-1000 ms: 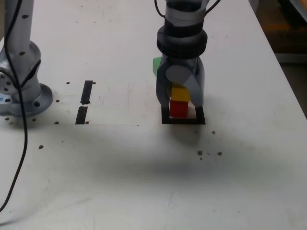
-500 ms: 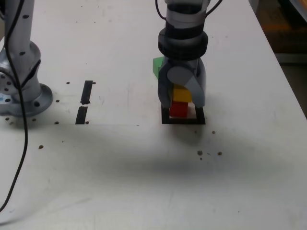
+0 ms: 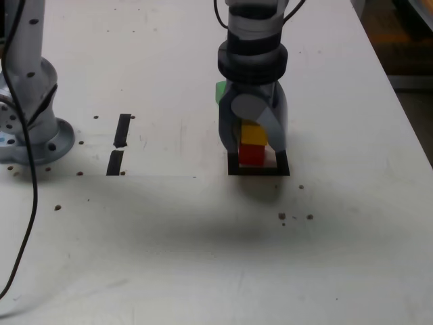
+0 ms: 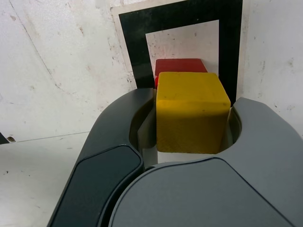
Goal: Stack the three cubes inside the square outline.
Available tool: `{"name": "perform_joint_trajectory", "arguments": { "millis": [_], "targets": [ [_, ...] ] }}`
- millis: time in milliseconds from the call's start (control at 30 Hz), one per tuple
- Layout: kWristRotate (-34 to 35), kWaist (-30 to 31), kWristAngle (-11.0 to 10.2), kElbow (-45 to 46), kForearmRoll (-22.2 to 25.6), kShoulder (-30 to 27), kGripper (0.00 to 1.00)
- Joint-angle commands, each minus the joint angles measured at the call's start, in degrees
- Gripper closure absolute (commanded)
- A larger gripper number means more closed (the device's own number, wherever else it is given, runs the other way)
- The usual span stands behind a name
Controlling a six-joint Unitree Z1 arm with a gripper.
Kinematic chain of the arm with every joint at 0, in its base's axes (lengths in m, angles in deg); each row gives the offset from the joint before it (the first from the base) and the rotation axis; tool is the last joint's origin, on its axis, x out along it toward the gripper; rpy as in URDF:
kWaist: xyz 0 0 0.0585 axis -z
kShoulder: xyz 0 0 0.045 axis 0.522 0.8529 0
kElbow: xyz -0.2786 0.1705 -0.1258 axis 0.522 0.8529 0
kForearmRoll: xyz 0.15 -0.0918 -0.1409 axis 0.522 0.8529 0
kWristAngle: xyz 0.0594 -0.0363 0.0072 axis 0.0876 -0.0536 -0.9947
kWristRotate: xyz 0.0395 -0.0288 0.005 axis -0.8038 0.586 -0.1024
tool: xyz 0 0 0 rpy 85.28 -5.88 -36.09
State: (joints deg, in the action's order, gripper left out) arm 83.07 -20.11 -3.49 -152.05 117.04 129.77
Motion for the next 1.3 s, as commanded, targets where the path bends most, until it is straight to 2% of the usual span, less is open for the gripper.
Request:
{"name": "perform_joint_trajectory", "arguments": {
  "millis": [0, 100, 233, 467, 633, 800, 1033, 1267],
  "targets": [
    [0.1, -0.1, 0.2, 0.3, 0.1, -0.2, 0.45],
    [0.1, -0.1, 0.3, 0.2, 0.1, -0.2, 0.44],
    [-0.1, -0.1, 0.3, 0.1, 0.1, -0.3, 0.39],
    [-0.6, -0.1, 0.2, 0.3, 0.9, -0.7, 0.14],
    [-1.1, -0.1, -0.3, 0.3, 1.1, -1.1, 0.05],
    [-1.0, -0.1, -1.9, -0.1, 2.5, -2.8, 0.02],
    [0.1, -1.0, -4.9, -2.1, 7.8, -8.7, 0.01],
    [0.2, -6.3, -5.4, -1.8, 11.0, -13.2, 0.01]
  ]
}}
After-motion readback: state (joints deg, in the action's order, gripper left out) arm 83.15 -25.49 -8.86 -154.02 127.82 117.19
